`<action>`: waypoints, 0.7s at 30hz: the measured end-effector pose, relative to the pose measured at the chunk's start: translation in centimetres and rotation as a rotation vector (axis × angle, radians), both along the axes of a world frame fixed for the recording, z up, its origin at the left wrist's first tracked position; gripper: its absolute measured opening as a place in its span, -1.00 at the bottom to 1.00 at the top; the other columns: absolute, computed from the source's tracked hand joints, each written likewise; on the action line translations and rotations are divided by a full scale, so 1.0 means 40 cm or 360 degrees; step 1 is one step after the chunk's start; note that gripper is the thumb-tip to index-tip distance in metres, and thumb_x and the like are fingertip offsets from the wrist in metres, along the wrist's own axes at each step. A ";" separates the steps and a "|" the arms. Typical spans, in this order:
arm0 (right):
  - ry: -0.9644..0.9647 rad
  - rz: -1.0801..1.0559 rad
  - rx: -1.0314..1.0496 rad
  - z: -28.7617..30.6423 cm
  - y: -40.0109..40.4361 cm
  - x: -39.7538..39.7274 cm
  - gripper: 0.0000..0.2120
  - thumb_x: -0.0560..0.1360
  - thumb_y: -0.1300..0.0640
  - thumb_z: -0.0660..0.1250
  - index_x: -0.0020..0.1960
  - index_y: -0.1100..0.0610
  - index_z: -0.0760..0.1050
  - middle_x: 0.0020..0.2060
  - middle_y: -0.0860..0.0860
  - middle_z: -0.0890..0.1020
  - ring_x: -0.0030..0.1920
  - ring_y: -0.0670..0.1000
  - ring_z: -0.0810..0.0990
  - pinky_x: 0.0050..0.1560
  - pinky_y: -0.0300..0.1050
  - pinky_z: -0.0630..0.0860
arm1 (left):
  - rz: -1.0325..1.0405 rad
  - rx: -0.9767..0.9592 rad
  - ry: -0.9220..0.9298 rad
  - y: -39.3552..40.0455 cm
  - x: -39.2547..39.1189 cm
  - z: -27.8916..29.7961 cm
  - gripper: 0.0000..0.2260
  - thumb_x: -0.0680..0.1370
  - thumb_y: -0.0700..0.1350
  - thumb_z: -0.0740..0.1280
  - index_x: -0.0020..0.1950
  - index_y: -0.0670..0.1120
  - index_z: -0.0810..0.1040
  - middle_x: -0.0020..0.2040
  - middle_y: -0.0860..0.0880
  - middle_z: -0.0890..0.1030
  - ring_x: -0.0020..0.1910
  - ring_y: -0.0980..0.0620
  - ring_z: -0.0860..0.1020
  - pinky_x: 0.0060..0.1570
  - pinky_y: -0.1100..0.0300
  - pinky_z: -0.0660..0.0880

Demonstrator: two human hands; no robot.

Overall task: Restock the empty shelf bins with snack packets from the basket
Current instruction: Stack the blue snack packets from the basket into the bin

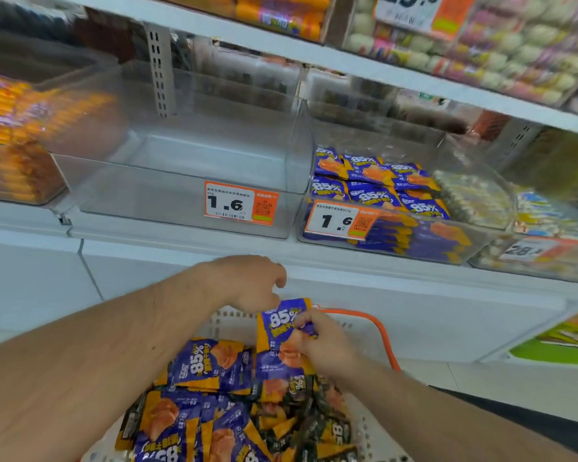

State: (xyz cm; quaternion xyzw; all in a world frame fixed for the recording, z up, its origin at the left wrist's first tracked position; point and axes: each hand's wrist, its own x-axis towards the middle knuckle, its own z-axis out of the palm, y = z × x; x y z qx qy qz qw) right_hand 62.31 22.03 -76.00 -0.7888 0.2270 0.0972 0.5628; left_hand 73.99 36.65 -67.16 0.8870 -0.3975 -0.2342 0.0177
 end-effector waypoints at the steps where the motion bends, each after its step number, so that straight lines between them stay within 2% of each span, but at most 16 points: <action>1: -0.0102 0.0051 -0.0038 0.038 -0.013 -0.008 -0.81 0.54 0.43 0.22 -0.01 0.16 0.39 -0.28 -0.01 0.43 -0.50 -0.21 0.40 -0.47 -0.44 0.35 | 0.0042 -0.0055 -0.0036 -0.002 0.000 0.009 -0.55 0.61 0.08 0.21 0.48 0.00 0.29 0.42 -0.05 0.39 0.33 -0.07 0.42 0.28 0.02 0.40; 3: -0.0269 0.0069 -0.0127 0.096 -0.035 -0.010 -0.81 0.51 0.39 0.30 -0.06 0.12 0.42 -0.27 -0.02 0.47 -0.47 -0.25 0.40 -0.42 -0.38 0.36 | 0.0146 -0.0169 -0.0030 -0.004 -0.004 0.031 -0.48 0.59 0.11 0.25 0.50 -0.01 0.24 0.42 -0.07 0.39 0.32 -0.08 0.44 0.26 0.04 0.42; 5: -0.0348 0.0048 -0.0223 0.150 -0.045 -0.015 -0.76 0.46 0.37 0.36 -0.10 0.03 0.46 -0.19 0.00 0.57 -0.33 -0.12 0.49 -0.30 -0.22 0.43 | 0.0302 -0.0412 0.0152 -0.005 -0.005 0.051 -0.49 0.56 0.06 0.34 0.45 -0.03 0.29 0.35 -0.07 0.48 0.20 -0.03 0.52 0.18 0.09 0.46; 7: -0.0455 0.0020 -0.0124 0.193 -0.057 -0.018 -0.69 0.44 0.46 0.32 -0.09 0.05 0.45 -0.15 0.10 0.60 -0.27 0.03 0.52 -0.23 -0.07 0.45 | 0.0515 -0.0857 0.0522 -0.010 -0.015 0.077 -0.65 0.53 -0.10 0.41 0.29 -0.02 0.42 0.16 -0.07 0.61 -0.02 0.00 0.59 0.04 0.05 0.54; 9: -0.0597 -0.0015 -0.0023 0.251 -0.063 -0.021 -0.66 0.44 0.56 0.27 -0.07 0.12 0.43 -0.18 0.06 0.61 -0.31 0.07 0.55 -0.26 -0.04 0.48 | 0.0687 -0.1318 0.0878 -0.018 -0.032 0.111 -0.73 0.52 -0.32 0.37 0.13 -0.02 0.48 0.04 -0.11 0.65 -0.09 -0.03 0.62 -0.03 -0.03 0.59; 10: -0.0670 -0.0038 -0.0048 0.280 -0.064 -0.020 -0.66 0.44 0.55 0.28 -0.07 0.11 0.45 -0.20 0.04 0.61 -0.33 0.10 0.56 -0.27 0.00 0.52 | 0.0752 -0.1495 0.0959 -0.023 -0.037 0.128 -0.70 0.51 -0.38 0.35 0.09 -0.02 0.48 0.00 -0.11 0.66 -0.11 -0.02 0.64 -0.08 -0.02 0.60; 12: -0.0802 -0.0101 -0.0180 0.332 -0.065 -0.010 -0.68 0.45 0.46 0.34 -0.08 0.03 0.51 -0.22 0.14 0.61 -0.33 0.23 0.58 -0.23 0.16 0.59 | 0.0858 -0.1775 0.0977 -0.035 -0.041 0.156 -0.67 0.51 -0.42 0.33 0.06 0.00 0.47 -0.06 -0.08 0.67 -0.17 0.02 0.65 -0.18 0.05 0.61; 14: -0.0920 -0.0209 -0.0294 0.383 -0.078 0.014 -0.70 0.46 0.40 0.38 -0.12 -0.01 0.56 -0.21 0.25 0.57 -0.29 0.25 0.57 -0.16 0.24 0.59 | 0.0955 -0.1999 0.0856 -0.046 -0.036 0.175 -0.69 0.52 -0.38 0.33 0.10 0.00 0.45 -0.08 -0.04 0.66 -0.19 0.00 0.65 -0.15 0.02 0.62; 17: -0.1100 -0.0555 -0.0238 0.454 -0.132 0.083 -0.71 0.48 0.42 0.33 -0.14 0.02 0.54 -0.16 0.23 0.59 -0.20 0.26 0.64 -0.10 0.25 0.61 | 0.0959 -0.2139 0.0301 -0.055 -0.010 0.176 -0.63 0.52 -0.27 0.35 0.27 0.00 0.42 0.00 0.09 0.59 -0.21 0.04 0.57 -0.14 0.03 0.58; 19: -0.1157 -0.0812 -0.0128 0.495 -0.178 0.144 -0.78 0.50 0.39 0.32 -0.13 0.08 0.50 -0.18 0.20 0.61 -0.27 0.21 0.67 -0.23 0.11 0.64 | 0.0797 -0.2067 -0.0170 -0.048 0.002 0.168 -0.61 0.51 -0.22 0.35 0.33 -0.05 0.44 0.04 0.10 0.54 -0.13 0.04 0.53 -0.08 0.02 0.56; 21: -0.1157 -0.0968 0.0033 0.513 -0.213 0.212 -0.80 0.47 0.42 0.36 -0.14 0.15 0.46 -0.24 0.23 0.61 -0.40 0.12 0.66 -0.36 -0.06 0.61 | 0.0614 -0.1797 -0.0621 -0.038 0.019 0.155 -0.55 0.44 -0.10 0.32 0.34 -0.13 0.49 0.15 -0.05 0.57 0.06 -0.11 0.55 0.09 -0.06 0.51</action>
